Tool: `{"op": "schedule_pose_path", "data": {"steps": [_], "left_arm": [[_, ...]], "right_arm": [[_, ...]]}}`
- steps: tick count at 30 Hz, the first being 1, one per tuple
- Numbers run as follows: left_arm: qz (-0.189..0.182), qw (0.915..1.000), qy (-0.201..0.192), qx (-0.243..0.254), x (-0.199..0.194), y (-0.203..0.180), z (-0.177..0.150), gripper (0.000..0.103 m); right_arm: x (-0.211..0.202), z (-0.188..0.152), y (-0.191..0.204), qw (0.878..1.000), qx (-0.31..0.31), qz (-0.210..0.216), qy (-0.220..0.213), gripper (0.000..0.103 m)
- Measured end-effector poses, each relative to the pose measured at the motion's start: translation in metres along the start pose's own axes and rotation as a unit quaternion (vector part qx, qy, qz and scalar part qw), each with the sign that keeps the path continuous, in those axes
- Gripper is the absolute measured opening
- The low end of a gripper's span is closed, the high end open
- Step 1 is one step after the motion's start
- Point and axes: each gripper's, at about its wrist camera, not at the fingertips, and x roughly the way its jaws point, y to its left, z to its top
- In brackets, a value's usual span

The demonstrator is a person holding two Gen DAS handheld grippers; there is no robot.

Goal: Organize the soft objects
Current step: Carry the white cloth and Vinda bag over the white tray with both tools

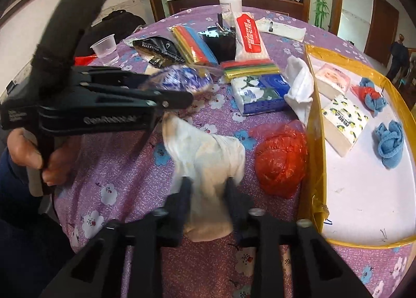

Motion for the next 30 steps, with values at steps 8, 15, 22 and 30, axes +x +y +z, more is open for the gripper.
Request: {"op": "schedule_pose_path", "data": {"steps": [8,15,22,30], "left_arm": [[0.001,0.9994,-0.033,-0.012,-0.027,0.009,0.003,0.048],[-0.008,0.9988,-0.048,0.0,-0.04,-0.004,0.015,0.048],[-0.026,0.9977,-0.057,0.024,-0.042,-0.03,0.032,0.048],[-0.055,0.9959,-0.053,0.049,-0.027,-0.07,0.055,0.048]], "right_arm": [[-0.031,0.009,-0.009,0.998,0.021,0.032,-0.058,0.012],[-0.066,0.015,-0.039,0.991,0.064,0.027,-0.111,0.012],[-0.09,0.007,-0.081,0.983,0.119,-0.01,-0.139,0.012],[-0.107,0.001,-0.122,0.973,0.164,-0.042,-0.154,0.012]]}}
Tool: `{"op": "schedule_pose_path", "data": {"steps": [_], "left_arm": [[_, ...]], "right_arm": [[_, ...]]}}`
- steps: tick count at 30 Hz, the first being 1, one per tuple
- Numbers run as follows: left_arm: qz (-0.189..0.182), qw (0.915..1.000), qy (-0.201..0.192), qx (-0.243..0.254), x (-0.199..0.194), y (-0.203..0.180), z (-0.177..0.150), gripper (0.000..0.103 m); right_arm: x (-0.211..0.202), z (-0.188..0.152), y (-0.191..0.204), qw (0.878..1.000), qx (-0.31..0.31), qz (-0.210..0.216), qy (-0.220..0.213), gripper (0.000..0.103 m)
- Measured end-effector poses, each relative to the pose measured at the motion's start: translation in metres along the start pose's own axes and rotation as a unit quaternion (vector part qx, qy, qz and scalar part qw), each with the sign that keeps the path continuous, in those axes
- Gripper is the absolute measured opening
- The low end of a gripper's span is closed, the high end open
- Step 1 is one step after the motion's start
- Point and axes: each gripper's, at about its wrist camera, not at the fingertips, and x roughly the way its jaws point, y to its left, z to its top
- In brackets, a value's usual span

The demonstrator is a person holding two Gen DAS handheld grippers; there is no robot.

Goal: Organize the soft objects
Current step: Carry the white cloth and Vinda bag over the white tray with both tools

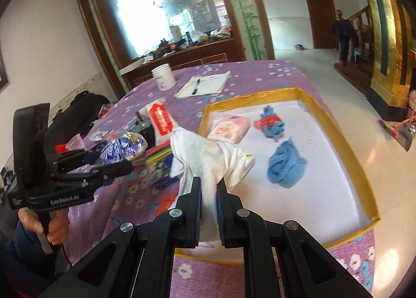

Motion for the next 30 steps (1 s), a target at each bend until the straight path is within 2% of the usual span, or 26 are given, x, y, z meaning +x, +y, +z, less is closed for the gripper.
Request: {"op": "schedule_pose_path", "data": {"steps": [7,15,22,30], "left_arm": [[-0.03,0.9994,0.018,0.009,0.036,-0.031,0.034,0.048],[-0.049,0.9977,0.043,0.017,0.096,-0.067,0.074,0.048],[-0.05,0.9954,0.081,0.004,0.145,-0.077,0.082,0.048],[-0.057,0.9928,0.105,-0.006,0.167,-0.077,0.076,0.048]], "right_arm": [[0.007,0.033,-0.036,0.999,0.023,-0.04,-0.005,0.012],[0.052,0.075,-0.092,0.995,0.057,-0.069,0.033,0.012],[0.097,0.086,-0.118,0.991,0.079,-0.074,0.076,0.011],[0.119,0.087,-0.132,0.988,0.089,-0.081,0.096,0.012]]}}
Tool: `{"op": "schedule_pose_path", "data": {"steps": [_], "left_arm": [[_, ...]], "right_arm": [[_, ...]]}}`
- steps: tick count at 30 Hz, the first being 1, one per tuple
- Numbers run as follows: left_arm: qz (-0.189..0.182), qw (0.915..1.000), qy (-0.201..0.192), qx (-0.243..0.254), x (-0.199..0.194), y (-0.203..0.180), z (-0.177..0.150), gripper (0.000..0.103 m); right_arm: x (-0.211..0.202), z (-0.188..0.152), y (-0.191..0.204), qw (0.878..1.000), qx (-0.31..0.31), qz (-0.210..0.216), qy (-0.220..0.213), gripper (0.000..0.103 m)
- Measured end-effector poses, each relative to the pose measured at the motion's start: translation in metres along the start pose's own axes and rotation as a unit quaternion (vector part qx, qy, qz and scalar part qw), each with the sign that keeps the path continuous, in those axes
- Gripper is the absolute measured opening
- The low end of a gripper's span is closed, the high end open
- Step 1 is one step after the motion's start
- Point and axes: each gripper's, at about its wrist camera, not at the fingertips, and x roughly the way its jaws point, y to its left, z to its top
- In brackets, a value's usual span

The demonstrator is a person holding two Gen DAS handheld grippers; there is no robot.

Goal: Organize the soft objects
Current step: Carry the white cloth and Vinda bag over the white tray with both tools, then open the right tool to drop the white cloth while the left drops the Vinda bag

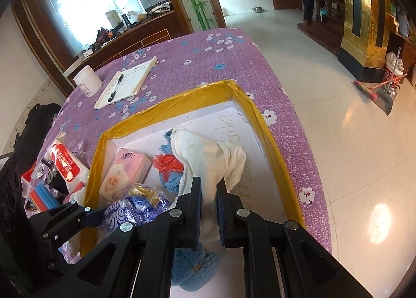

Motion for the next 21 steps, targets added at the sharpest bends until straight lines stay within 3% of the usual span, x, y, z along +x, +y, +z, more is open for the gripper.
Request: {"op": "schedule_pose_path", "data": {"steps": [5,7,9,10,12,21], "left_arm": [[-0.004,1.0,-0.004,-0.007,-0.002,0.002,0.001,0.05],[-0.003,1.0,-0.001,-0.008,-0.002,0.002,0.001,0.051],[-0.003,1.0,0.0,-0.008,-0.002,0.003,0.002,0.058],[-0.006,0.9999,-0.001,-0.009,-0.004,0.003,0.001,0.06],[-0.007,0.9999,-0.006,-0.01,-0.009,0.002,0.0,0.064],[-0.019,0.9996,-0.021,-0.001,-0.044,-0.005,-0.018,0.065]], "right_arm": [[0.002,0.001,0.001,1.0,-0.001,-0.01,0.005,0.013],[0.0,0.001,0.002,1.0,0.0,-0.011,0.004,0.019],[-0.003,0.0,0.0,1.0,0.003,-0.012,0.002,0.031],[-0.006,0.0,0.0,1.0,0.005,-0.012,-0.001,0.033],[-0.011,-0.001,-0.001,1.0,0.007,-0.012,-0.006,0.033],[-0.061,-0.026,0.019,0.999,0.003,0.016,-0.051,0.034]]}}
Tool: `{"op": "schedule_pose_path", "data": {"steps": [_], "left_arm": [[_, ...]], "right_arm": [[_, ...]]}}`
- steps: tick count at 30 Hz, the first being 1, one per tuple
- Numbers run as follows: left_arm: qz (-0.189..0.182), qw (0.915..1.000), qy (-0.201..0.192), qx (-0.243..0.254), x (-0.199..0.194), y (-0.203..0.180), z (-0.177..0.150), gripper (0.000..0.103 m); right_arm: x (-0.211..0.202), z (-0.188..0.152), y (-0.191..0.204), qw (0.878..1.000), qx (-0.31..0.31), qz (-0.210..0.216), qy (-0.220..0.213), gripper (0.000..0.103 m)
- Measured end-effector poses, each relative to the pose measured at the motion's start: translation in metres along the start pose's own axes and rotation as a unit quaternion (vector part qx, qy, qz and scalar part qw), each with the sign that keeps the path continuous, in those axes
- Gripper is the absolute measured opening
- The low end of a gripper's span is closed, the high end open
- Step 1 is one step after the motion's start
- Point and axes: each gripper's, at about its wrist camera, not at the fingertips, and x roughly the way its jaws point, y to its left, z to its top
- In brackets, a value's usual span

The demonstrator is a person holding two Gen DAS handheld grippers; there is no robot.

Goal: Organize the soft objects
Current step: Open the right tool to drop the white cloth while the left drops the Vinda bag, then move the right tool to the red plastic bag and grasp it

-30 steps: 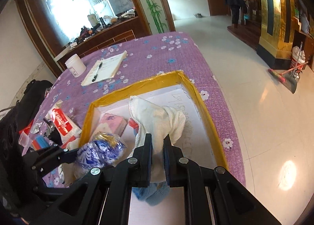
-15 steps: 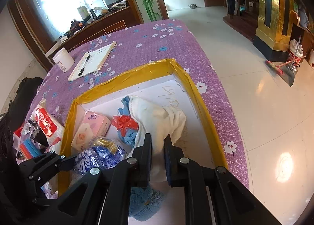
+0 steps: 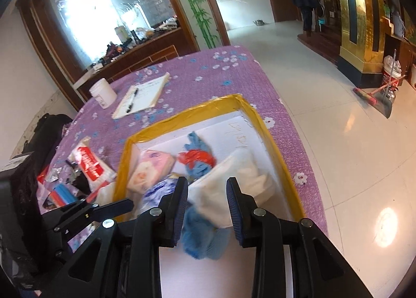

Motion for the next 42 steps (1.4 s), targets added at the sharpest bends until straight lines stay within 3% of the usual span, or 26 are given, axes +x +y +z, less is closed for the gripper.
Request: {"op": "schedule_pose_path", "data": {"steps": [6,11,14,18,23,25,28,30,34,37,38,39,40,42], "left_arm": [[-0.013,0.9999,-0.004,-0.001,-0.026,0.003,-0.023,0.065],[-0.017,0.9994,-0.029,-0.003,-0.061,0.017,-0.056,0.065],[-0.003,0.9988,-0.049,-0.009,-0.084,0.035,-0.08,0.067],[0.036,0.996,-0.072,-0.04,-0.11,0.076,-0.112,0.074],[0.096,0.988,-0.077,-0.094,-0.127,0.139,-0.15,0.074],[0.119,0.9836,-0.074,-0.113,-0.126,0.158,-0.16,0.074],[0.094,0.9825,-0.072,-0.144,-0.128,0.176,-0.168,0.074],[0.094,0.982,-0.086,-0.14,-0.132,0.176,-0.169,0.074],[0.081,0.9839,-0.091,-0.131,-0.132,0.173,-0.169,0.074],[0.073,0.9831,-0.096,-0.137,-0.134,0.174,-0.171,0.074],[0.072,0.9828,-0.098,-0.139,-0.136,0.175,-0.172,0.074],[0.07,0.9822,-0.099,-0.143,-0.137,0.177,-0.173,0.074],[0.069,0.9819,-0.1,-0.146,-0.138,0.177,-0.173,0.074],[0.068,0.9812,-0.101,-0.15,-0.14,0.179,-0.175,0.074]], "right_arm": [[-0.025,-0.017,0.02,0.999,-0.01,-0.023,-0.026,0.038],[-0.046,-0.044,0.052,0.998,-0.022,0.042,-0.031,0.039],[-0.047,-0.065,0.077,0.997,-0.041,0.068,-0.022,0.044],[-0.032,-0.093,0.111,0.993,-0.069,0.095,0.015,0.044],[-0.014,-0.117,0.146,0.986,-0.116,0.109,0.058,0.044],[-0.007,-0.12,0.158,0.983,-0.136,0.101,0.069,0.045],[0.007,-0.125,0.176,0.978,-0.175,0.06,0.092,0.05],[0.015,-0.127,0.184,0.973,-0.204,0.027,0.105,0.051],[0.032,-0.141,0.2,0.95,-0.28,-0.062,0.12,0.052],[0.041,-0.15,0.21,0.932,-0.327,-0.105,0.117,0.053],[0.042,-0.152,0.212,0.928,-0.334,-0.113,0.117,0.051],[0.045,-0.154,0.215,0.923,-0.346,-0.122,0.115,0.04],[0.048,-0.156,0.215,0.918,-0.355,-0.137,0.113,0.04],[0.046,-0.152,0.214,0.924,-0.345,-0.126,0.109,0.039]]}}
